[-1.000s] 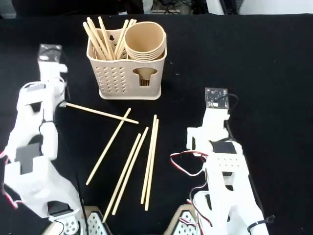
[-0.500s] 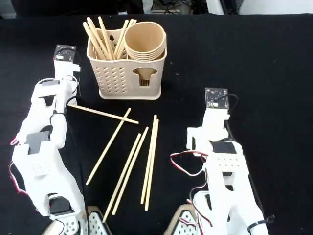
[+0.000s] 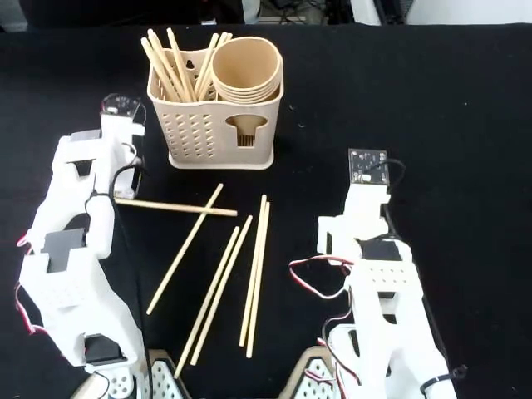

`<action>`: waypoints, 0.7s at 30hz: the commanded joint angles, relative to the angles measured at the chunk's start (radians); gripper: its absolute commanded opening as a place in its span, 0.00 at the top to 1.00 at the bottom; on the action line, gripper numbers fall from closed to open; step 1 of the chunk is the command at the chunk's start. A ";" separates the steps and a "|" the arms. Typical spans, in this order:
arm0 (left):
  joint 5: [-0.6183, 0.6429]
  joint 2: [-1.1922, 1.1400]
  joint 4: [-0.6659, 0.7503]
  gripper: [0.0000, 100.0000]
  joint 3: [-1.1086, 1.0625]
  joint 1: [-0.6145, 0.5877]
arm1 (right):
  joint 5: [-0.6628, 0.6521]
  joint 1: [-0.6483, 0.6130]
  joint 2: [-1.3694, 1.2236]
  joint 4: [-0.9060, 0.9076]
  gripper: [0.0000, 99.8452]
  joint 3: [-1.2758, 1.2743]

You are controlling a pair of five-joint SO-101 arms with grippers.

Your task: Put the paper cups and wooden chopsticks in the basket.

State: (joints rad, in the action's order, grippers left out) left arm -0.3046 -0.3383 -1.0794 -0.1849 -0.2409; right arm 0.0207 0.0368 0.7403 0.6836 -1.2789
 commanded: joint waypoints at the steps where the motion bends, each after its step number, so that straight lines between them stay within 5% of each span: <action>1: -0.037 0.052 -0.055 0.97 -0.061 0.044 | 0.002 0.003 0.033 -0.018 0.99 0.013; 21: -0.170 0.856 0.138 0.97 -0.828 0.113 | 0.002 0.003 0.033 -0.018 0.99 0.012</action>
State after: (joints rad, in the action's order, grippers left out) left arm -0.4427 0.4058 -0.9505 -0.9674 -0.1335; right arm 0.0207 0.0368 0.7403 0.6836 -1.2789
